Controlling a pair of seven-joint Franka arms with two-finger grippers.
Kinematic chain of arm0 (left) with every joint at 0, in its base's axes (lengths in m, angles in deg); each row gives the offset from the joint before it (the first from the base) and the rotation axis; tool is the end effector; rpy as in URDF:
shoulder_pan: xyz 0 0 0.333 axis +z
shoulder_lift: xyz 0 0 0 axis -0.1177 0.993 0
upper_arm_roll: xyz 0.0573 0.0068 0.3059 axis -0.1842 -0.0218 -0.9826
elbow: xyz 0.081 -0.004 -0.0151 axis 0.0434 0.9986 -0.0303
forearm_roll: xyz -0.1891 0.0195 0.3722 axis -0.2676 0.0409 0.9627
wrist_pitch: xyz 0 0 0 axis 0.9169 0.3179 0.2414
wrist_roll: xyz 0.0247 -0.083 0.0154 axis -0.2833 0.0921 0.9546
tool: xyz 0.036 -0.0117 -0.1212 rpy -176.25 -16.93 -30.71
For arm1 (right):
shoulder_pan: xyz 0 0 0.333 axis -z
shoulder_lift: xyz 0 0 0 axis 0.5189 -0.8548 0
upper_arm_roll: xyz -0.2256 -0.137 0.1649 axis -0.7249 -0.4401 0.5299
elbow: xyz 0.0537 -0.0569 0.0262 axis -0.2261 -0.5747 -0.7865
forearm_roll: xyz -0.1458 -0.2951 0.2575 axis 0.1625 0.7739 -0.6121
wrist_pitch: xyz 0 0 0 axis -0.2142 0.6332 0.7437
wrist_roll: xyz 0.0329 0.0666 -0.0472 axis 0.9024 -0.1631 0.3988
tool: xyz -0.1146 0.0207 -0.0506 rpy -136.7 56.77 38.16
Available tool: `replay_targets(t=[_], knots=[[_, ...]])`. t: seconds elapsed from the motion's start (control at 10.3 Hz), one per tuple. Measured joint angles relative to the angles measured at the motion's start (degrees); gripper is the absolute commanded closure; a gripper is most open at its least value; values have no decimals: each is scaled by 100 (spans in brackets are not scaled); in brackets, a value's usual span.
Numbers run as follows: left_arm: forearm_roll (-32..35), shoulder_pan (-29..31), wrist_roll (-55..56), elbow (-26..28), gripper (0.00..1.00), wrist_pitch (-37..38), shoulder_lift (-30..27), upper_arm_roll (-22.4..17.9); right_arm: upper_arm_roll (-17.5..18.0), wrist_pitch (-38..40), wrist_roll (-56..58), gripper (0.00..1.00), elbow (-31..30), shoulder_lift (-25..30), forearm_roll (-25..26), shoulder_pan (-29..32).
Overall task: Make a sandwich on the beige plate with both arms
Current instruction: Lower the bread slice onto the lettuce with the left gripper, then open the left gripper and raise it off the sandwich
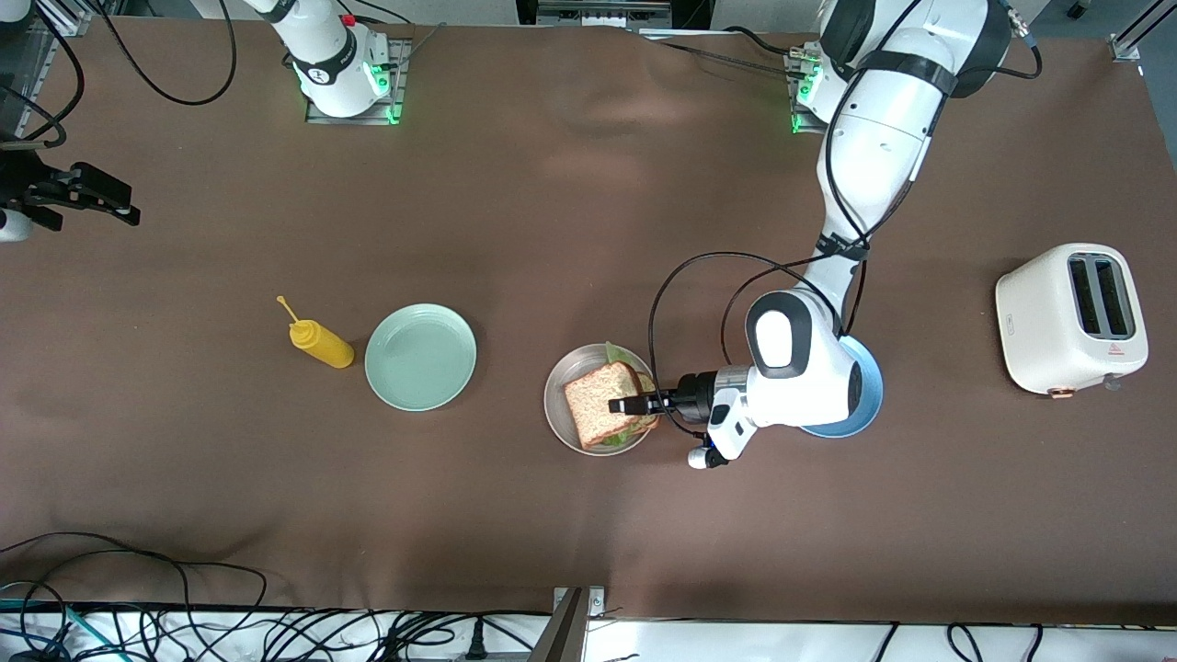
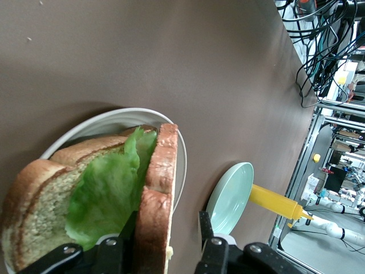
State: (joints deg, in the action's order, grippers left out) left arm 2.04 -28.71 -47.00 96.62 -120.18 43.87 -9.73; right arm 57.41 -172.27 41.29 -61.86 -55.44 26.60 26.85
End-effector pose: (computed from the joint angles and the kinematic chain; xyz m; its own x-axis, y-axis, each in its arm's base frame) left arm 0.7131 -0.3415 0.1783 0.9632 0.1244 -0.2383 0.2660 -0.5685 0.7785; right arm 0.5642 -0.0649 0.5426 0.9949 0.0902 -0.0462 0.0902 -0.9959 -0.0032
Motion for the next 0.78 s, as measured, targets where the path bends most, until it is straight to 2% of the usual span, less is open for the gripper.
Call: replay_targets(t=[0.1,0.29,0.58,0.78], knots=[[97,2,-17,0,0,-6,3,-34,0,0,0,0,0,0,0,0],[507,25,-110,-15,0,-18,4,-84,0,0,0,0,0,0,0,0],[745,49,-138,-42,0,-21,4,-217,0,0,0,0,0,0,0,0],[1077,43,-159,-60,0,-22,3,-415,0,0,0,0,0,0,0,0]])
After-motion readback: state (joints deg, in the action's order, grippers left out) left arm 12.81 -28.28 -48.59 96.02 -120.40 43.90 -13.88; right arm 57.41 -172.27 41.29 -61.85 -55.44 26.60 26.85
